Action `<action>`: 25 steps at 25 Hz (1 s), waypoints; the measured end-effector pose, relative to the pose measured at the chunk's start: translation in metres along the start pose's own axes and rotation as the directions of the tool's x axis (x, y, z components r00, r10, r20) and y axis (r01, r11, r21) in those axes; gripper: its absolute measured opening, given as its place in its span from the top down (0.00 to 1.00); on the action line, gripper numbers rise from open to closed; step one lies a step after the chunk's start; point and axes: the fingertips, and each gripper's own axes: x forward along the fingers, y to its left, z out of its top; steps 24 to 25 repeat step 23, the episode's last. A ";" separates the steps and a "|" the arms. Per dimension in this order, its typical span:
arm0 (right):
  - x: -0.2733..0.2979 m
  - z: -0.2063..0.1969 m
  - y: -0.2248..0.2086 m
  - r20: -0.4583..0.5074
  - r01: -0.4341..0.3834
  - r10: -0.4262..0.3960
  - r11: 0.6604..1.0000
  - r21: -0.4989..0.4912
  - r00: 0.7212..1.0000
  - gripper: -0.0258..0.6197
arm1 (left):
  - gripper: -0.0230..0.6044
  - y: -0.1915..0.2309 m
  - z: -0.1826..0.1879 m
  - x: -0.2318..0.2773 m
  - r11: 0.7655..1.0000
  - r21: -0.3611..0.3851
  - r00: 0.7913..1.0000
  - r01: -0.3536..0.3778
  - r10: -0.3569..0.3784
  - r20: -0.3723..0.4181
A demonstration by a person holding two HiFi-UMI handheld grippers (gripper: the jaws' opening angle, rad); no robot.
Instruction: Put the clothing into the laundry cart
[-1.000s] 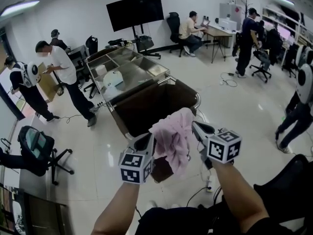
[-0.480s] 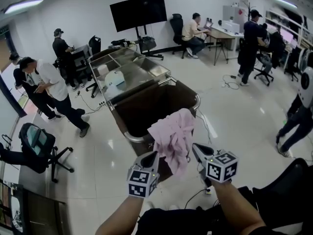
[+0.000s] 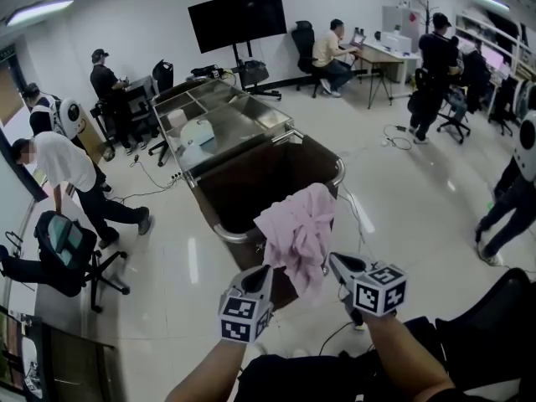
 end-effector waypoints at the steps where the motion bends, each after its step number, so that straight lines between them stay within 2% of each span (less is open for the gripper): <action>1: 0.000 -0.001 -0.001 -0.003 -0.001 0.001 1.000 0.006 1.000 0.96 | 0.96 0.000 -0.001 0.000 1.000 0.001 1.000 0.002 -0.002 -0.002; 25: 0.000 -0.005 -0.003 -0.030 0.005 -0.005 1.000 -0.025 1.000 0.96 | 0.96 -0.001 -0.005 0.002 1.000 0.008 1.000 0.008 -0.007 -0.018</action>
